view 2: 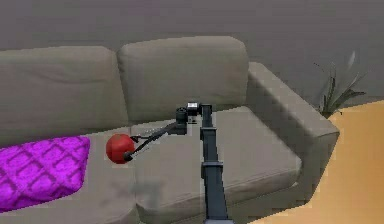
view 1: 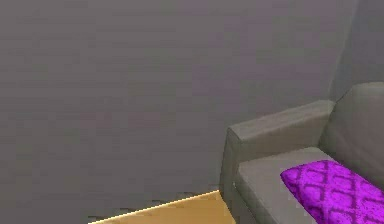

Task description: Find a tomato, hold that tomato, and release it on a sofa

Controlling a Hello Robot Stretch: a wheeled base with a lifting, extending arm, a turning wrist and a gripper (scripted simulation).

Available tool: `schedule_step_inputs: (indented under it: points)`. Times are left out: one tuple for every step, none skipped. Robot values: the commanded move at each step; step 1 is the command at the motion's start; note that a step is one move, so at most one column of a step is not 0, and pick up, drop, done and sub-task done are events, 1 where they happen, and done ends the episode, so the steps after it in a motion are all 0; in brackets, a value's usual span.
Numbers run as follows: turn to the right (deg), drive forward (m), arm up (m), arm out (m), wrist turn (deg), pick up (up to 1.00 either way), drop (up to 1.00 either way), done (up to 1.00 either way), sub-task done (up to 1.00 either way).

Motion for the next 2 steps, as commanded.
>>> schedule_step_inputs:
  points:
    - [0.0, 0.00, -0.32, 0.00, 0.0, 0.00, 0.00, 0.00, 0.00]
    - [0.0, 0.00, 0.00, 0.00, 0.0, 0.00, 1.00, 0.00, 0.00]
